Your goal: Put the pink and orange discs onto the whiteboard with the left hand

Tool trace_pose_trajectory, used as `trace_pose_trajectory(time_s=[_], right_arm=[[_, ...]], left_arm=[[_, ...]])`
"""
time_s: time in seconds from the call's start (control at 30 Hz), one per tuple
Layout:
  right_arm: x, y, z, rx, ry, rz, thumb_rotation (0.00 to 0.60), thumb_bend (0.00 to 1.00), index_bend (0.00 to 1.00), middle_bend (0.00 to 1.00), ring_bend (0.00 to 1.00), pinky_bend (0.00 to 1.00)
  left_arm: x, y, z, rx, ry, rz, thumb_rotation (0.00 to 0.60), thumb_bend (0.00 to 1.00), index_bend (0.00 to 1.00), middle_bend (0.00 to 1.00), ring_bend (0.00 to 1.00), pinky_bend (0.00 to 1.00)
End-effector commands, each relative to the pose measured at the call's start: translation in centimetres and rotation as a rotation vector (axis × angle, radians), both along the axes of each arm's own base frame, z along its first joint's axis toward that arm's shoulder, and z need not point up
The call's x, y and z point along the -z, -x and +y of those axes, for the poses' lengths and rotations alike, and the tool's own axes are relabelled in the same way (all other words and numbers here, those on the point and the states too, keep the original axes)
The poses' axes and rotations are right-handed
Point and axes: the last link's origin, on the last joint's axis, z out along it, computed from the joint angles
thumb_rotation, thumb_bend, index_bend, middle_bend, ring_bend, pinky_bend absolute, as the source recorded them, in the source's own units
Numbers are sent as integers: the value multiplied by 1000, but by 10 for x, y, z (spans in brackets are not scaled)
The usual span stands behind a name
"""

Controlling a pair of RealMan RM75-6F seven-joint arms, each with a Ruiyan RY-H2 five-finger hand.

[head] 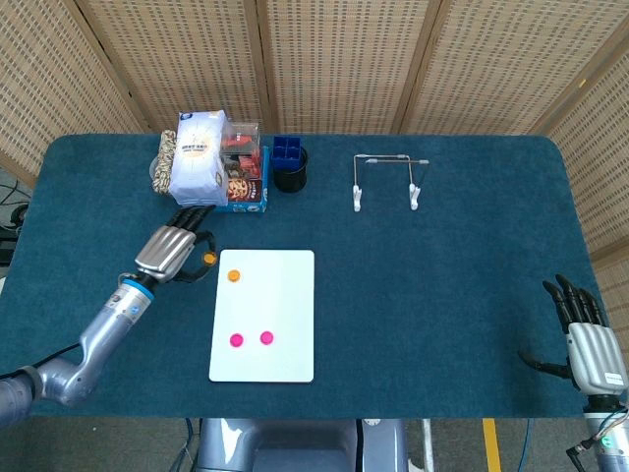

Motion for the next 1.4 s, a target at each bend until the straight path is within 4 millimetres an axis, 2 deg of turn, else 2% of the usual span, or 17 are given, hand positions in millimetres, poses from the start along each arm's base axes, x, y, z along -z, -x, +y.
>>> trace_pose_trajectory(time_s=[0.03,0.23,0.43,1.0,1.4], right_arm=[[0,0,-1,3,-2,-1,600,144,0,0,0,0],[0,0,-1,7,-7,-6,600,144,0,0,0,0],[-1,1,-1,10,-8,-11,600,143,0,0,0,0],[-1,1,0,5,-8,-13,600,144,0,0,0,0],[-1,1,0,2,-4,-15,600,145,0,0,0,0]], left_arm=[[36,-30,7,9,54,-2,600,358,602,0,0,0],[60,-36,12,-20,45,55,600,369,602,0,0,0],[75,-38,18,-54,54,84,600,372,602,0,0,0],[92,-26,22,-121,60,117,600,372,602,0,0,0],[99,-26,24,-120,61,109,600,374,603,0,0,0]])
